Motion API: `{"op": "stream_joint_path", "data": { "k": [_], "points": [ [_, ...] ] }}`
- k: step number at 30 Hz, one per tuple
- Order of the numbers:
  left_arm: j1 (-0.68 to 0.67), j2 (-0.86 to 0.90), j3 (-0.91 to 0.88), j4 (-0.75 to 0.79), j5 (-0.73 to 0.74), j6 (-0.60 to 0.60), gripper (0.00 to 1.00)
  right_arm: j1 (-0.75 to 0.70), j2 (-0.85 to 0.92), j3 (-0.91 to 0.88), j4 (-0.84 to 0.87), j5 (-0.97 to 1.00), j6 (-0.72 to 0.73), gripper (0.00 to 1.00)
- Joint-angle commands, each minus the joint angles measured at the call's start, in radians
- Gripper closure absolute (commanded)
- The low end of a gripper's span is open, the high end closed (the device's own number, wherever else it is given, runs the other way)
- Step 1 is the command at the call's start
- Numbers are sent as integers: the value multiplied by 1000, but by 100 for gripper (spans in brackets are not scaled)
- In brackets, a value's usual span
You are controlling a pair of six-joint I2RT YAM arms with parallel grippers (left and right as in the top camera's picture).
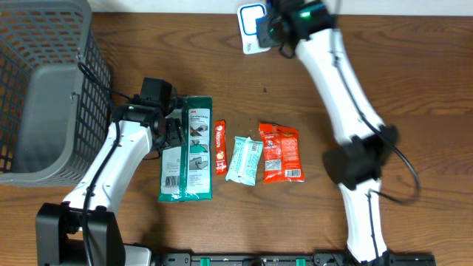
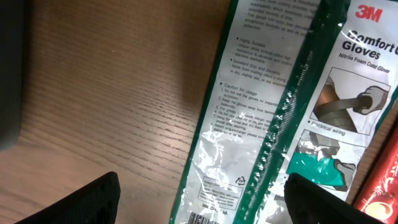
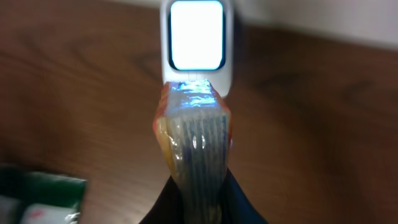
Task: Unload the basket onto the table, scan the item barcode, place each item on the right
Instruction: 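Carry the tissue box to the right table edge and release it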
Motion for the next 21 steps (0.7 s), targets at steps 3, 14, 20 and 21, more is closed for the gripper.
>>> {"op": "stream_joint_path", "data": {
  "k": [3,14,20,21],
  "points": [
    [6,-7,16,0,-6,5,15,-36,-109,13,-208,-10,-14,99],
    [6,-7,16,0,-6,5,15,-244,-109,3,-476,-3,-4,99],
    [6,-7,16,0,-6,5,15,-393,-109,-125,-516,68,94,99],
    [6,-7,16,0,-6,5,15,-415,-109,-161,-514,92,123,99]
  ]
}}
